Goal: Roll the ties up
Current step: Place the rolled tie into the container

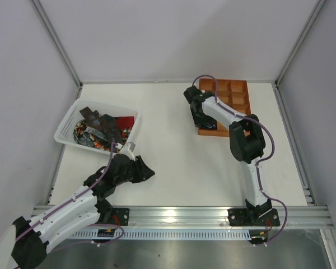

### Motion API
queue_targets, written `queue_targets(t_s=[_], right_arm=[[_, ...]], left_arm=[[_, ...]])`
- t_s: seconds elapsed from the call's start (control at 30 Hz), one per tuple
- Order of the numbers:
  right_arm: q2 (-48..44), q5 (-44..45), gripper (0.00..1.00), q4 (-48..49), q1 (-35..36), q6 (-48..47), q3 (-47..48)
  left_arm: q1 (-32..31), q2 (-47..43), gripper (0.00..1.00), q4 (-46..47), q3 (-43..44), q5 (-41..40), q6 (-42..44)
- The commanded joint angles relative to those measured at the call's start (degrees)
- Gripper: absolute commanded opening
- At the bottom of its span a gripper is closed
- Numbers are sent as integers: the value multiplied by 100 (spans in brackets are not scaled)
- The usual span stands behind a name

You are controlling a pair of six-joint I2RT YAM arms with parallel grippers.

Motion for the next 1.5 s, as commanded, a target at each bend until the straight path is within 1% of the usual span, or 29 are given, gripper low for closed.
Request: queue_targets(t_s=[0.0, 0.33, 0.57, 0.6, 0.7, 0.83, 0.87, 0.93, 0.97, 1.0, 1.03, 1.07, 1.47], right_arm=[[-522, -479, 60, 199, -34, 1, -57], [-927, -893, 64, 331, -254, 62, -373], [-1884, -1305, 64, 726, -385, 229, -1304], [-2137, -1349, 64, 858, -412, 273, -1453], [-2499, -1543, 64, 1147, -491, 299, -1945], [-3061, -2263, 63, 1570, -701, 369, -2647], [-3115, -2482, 62, 1640, -841, 405, -2754], [-3194, -2484, 47, 1904, -974, 562, -2965], [-3203, -2632, 36, 2070, -1009, 589, -3114], [-3195, -2633, 12, 2141, -1053, 590, -3159], [-3177, -2633, 1, 2177, -1053, 633, -3177], [-3116, -2607, 0, 2229, -1062, 642, -3186], [-2597, -2607, 0, 2599, -1133, 994, -3212]], left_arm=[[64, -11, 44, 123, -14, 100, 136], [64, -11, 43, 141, -23, 117, 119], [64, 6, 43, 149, -14, 126, 119], [64, -2, 43, 149, -5, 126, 119], [64, -20, 43, 158, -14, 135, 110], [64, -37, 43, 158, -14, 135, 93], [64, -46, 43, 149, -14, 135, 75], [64, -72, 43, 123, -5, 126, 84], [64, -73, 43, 114, -5, 126, 84], [55, -81, 43, 105, 4, 135, 84], [64, -90, 43, 105, 13, 135, 84], [55, -90, 43, 79, 21, 126, 92], [64, -143, 43, 17, 4, 100, 92]])
